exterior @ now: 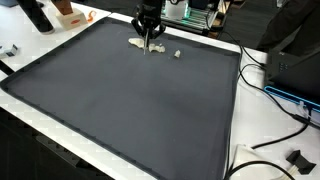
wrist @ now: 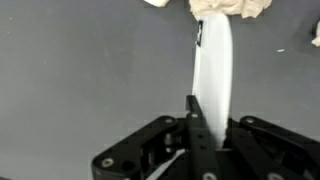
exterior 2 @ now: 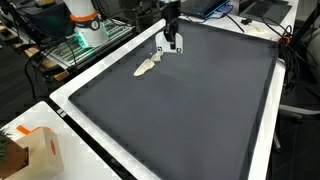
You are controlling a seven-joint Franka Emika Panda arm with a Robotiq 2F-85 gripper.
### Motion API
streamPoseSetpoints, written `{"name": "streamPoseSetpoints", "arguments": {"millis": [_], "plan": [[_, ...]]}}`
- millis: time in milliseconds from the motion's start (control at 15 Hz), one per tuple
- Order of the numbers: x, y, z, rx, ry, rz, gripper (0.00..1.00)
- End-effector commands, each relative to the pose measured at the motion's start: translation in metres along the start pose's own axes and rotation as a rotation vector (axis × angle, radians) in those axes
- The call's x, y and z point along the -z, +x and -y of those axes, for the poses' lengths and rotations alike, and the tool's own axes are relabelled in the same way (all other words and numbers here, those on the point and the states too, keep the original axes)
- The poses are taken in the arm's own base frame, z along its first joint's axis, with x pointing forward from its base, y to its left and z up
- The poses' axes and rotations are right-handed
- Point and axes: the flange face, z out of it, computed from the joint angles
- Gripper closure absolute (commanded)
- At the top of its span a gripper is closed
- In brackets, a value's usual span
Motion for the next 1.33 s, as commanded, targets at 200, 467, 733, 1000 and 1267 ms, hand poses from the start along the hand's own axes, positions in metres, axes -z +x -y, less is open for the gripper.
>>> {"name": "streamPoseSetpoints", "arguments": {"millis": [200, 467, 733, 1000, 1267], "plan": [[0.070, -0.033, 0.020, -0.063, -0.010, 0.015, 0.99], [0.096, -0.042, 0.030, -0.092, 0.010, 0.024, 0.99], [0.115, -0.050, 0.036, -0.121, 0.021, 0.026, 0.99], [0.128, -0.060, 0.043, -0.132, 0.017, 0.030, 0.99], [0.140, -0.068, 0.049, -0.131, 0.013, 0.019, 0.99]]}}
